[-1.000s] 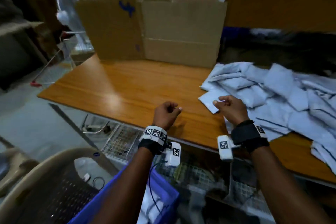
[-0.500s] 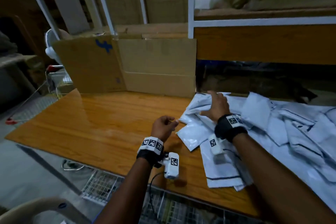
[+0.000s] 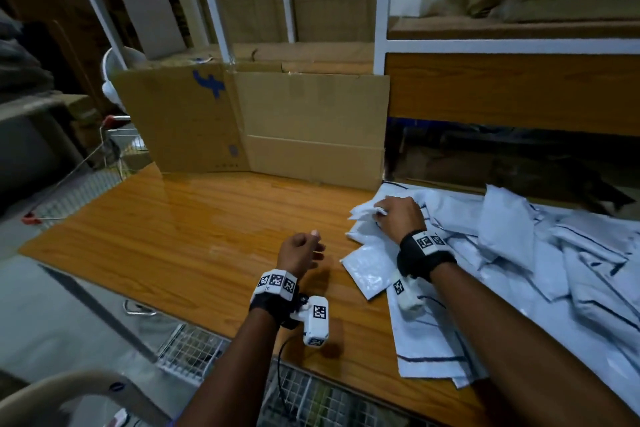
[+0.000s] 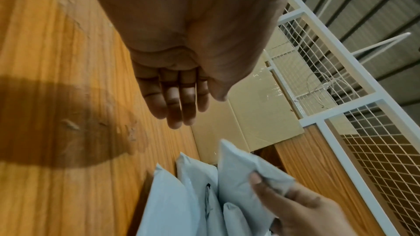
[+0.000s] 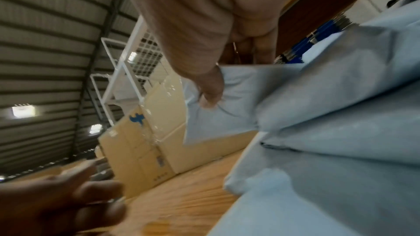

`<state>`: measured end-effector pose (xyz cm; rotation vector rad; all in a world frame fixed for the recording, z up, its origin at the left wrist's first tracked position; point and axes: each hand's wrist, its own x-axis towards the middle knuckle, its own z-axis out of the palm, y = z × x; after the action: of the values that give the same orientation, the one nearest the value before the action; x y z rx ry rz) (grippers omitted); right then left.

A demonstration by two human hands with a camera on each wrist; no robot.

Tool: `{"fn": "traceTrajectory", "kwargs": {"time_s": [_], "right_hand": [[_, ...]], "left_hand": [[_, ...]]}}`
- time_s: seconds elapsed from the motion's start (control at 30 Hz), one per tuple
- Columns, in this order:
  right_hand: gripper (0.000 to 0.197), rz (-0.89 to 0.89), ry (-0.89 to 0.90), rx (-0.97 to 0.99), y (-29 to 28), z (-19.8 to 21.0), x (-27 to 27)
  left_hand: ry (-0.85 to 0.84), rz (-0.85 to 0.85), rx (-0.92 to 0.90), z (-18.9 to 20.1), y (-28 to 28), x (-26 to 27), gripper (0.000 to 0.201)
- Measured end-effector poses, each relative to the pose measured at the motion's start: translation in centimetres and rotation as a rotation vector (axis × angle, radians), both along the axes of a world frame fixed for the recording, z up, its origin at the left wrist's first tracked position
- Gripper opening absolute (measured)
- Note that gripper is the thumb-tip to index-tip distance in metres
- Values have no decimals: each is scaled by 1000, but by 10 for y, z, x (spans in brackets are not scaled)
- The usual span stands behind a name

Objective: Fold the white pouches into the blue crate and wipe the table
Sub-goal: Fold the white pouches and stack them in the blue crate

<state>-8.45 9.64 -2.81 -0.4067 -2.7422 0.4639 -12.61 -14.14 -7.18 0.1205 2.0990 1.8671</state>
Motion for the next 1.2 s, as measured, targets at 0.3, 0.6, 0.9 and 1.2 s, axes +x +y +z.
{"fn": "traceTrajectory", "kwargs": {"time_s": [0.3, 0.6, 0.9, 1.2], "right_hand": [[39, 448, 154, -413, -112, -33, 73], [67, 607, -353, -304, -159, -70, 115], [11, -126, -50, -495, -138, -55, 117], [51, -122, -269, -768, -151, -71, 84]], "left_hand": [[-497, -31, 267, -16, -66, 2, 91], [-231, -82, -214, -42, -142, 35, 16], [-121, -5, -245, -43, -136, 31, 39], [-44, -79, -560, -18, -103, 40, 64]]}}
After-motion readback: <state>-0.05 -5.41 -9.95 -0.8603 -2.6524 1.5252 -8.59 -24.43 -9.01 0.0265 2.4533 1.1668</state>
